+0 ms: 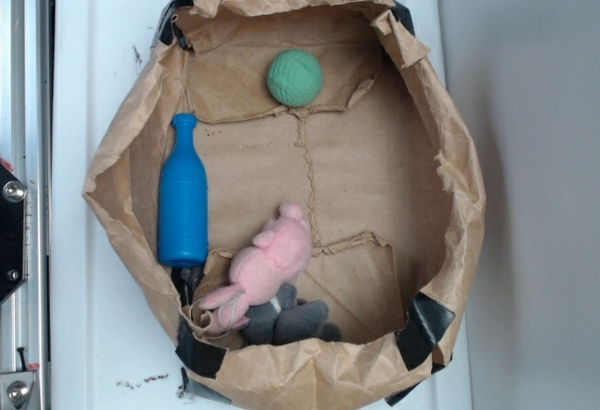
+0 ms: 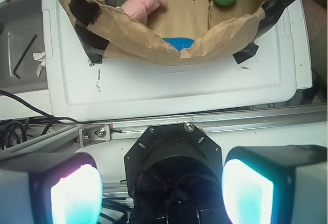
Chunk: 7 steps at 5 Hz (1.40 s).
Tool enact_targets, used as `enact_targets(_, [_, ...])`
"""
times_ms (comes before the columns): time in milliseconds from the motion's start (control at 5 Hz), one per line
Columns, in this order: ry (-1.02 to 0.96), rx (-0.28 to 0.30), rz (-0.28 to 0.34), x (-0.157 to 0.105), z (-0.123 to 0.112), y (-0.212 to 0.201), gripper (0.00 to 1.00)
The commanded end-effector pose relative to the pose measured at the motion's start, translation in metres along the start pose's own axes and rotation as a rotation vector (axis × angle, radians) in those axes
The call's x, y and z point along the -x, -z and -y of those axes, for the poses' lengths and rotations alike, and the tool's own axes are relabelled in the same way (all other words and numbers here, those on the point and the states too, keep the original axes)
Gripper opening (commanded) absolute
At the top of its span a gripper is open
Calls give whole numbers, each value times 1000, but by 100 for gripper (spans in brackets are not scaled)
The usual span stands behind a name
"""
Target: Grab the green ball.
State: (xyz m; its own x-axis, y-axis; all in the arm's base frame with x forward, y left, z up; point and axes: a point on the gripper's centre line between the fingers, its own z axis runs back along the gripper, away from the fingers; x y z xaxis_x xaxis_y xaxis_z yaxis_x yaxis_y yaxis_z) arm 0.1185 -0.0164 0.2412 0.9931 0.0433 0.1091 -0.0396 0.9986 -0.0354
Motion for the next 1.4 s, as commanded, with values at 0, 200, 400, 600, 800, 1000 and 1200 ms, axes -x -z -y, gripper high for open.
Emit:
enact_targets(0, [0,0,0,0,0,0,100])
enact_targets(200, [43,54,-35,-48,-8,19,100])
enact_targets(400, [62,21,-23,-97,-17,37,100])
enact_targets(600, [-179,-61,79,-142,-36,49,100])
enact_targets(800, [-420,-146,122,-162,-49,59,100])
enact_targets(1000, [-420,-146,122,-162,-49,59,100])
enact_targets(1200, [-420,-146,122,-162,-49,59,100])
